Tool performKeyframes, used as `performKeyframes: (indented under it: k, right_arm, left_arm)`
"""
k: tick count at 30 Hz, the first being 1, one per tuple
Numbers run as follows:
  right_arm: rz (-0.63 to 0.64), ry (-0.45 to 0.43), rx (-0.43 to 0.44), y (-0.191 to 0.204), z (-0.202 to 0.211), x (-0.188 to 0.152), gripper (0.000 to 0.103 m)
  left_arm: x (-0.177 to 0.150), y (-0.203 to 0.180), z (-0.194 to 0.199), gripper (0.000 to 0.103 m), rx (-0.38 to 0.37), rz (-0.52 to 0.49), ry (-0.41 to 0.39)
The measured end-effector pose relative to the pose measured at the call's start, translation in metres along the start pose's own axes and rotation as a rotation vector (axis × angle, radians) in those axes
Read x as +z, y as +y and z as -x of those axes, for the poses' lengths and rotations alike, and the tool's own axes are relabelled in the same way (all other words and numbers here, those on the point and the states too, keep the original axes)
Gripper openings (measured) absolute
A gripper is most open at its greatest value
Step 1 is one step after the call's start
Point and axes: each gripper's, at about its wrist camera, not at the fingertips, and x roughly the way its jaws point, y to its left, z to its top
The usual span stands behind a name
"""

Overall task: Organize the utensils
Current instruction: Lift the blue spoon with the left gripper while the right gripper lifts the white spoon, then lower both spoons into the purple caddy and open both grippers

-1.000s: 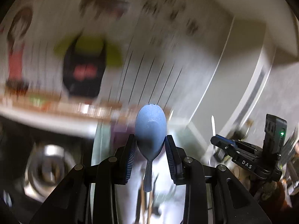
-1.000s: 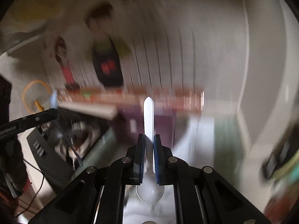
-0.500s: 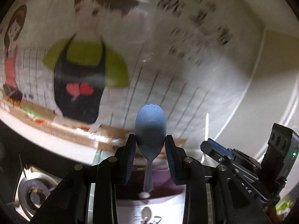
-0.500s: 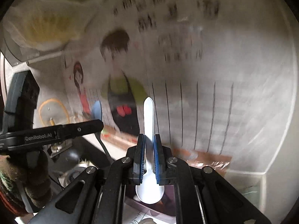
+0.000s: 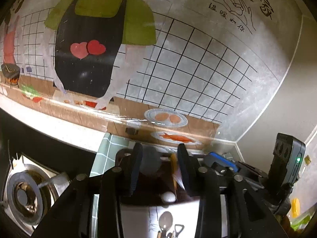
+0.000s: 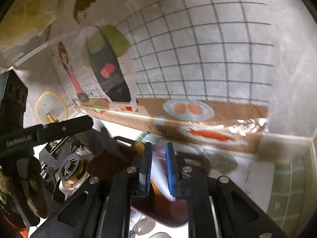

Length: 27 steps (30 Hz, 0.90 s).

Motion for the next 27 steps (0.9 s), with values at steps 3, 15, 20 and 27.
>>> performKeyframes:
  k: [3,15,20,27]
  right_arm:
    - [-0.001,-0.035,-0.042,0.008,0.032,0.004,0.017]
    - [-0.082,0.141,-0.187,0.06,0.091,-0.063,0.026]
    - [-0.078,0.268,-0.223,0.084,0.076,-0.135,0.026]
    - [-0.169,0.345,-0.196,0.094,0.045,-0.174,0.026]
  left_arm:
    - [0.002,-0.001,0.027,0.047,-0.007,-0.011,-0.036]
    - [-0.091,0.054,0.112,0.049,0.018,0.054,0.067]
    - [-0.152,0.085,0.128,0.049,0.04,0.112,0.151]
    - [-0.195,0.1,0.153,0.049,0.12,0.07,0.171]
